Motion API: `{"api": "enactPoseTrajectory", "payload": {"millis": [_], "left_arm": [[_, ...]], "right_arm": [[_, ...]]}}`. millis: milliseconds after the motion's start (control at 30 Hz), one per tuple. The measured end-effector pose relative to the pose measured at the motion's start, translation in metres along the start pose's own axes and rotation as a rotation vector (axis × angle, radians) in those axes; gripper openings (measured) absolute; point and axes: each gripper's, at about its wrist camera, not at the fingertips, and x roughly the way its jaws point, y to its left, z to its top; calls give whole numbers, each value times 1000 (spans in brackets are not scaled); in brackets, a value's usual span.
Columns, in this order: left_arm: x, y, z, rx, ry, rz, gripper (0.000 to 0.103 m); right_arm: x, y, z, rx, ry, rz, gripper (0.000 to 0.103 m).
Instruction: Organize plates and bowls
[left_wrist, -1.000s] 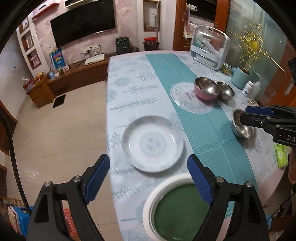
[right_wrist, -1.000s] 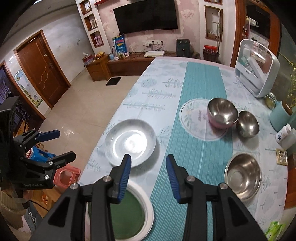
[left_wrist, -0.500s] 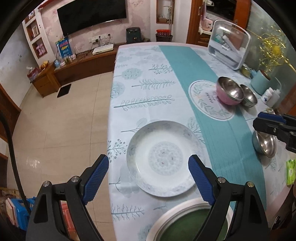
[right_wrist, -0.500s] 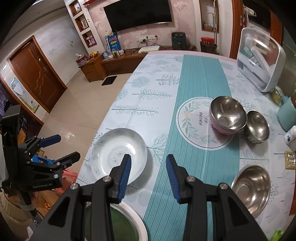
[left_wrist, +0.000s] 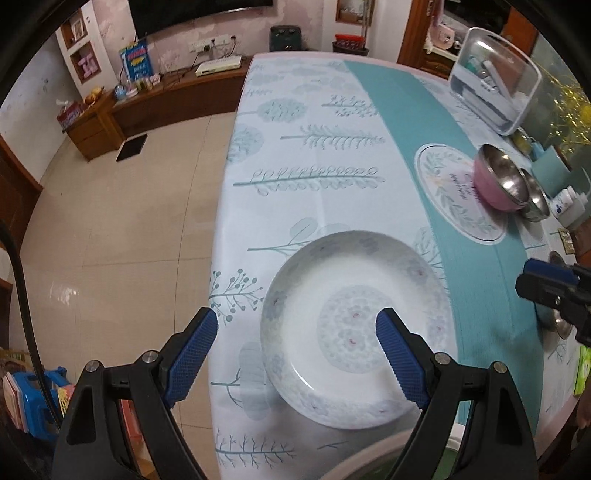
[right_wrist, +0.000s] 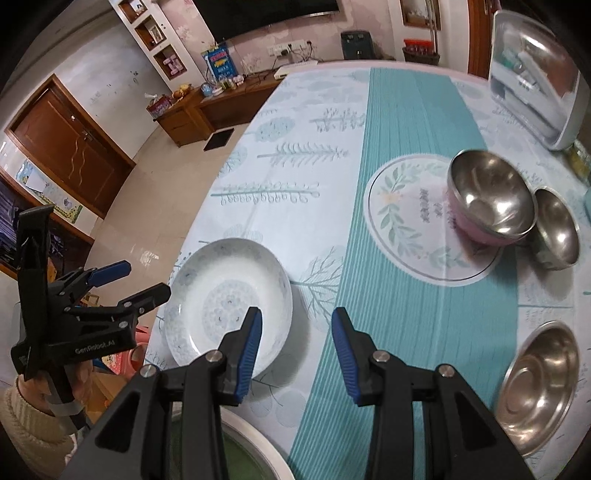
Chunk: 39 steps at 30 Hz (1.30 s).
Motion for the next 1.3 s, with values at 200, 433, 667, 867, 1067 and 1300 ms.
{"api": "enactPoseTrajectory", "payload": {"millis": [200,433,667,867,1067,1300], "left_arm": [[28,11,-2,-27,50,4,87],[53,24,-4,-62,94,8,87],[64,28,-4,-53,107,11,87],[73,34,-5,-90,142,-47,75],[79,40,-10,-114,180,-110,49],[78,44,-14,-130,204,-163,14]], "right_arm": [[28,1,-2,12,56,20,39],[53,2,-4,31,107,54,39],[71,1,-2,50,142,75,39],[84,-1,-1,69,165,86,39],[94,-3,-1,86,190,113,23],[102,-5,-3,102,218,135,13]]}}
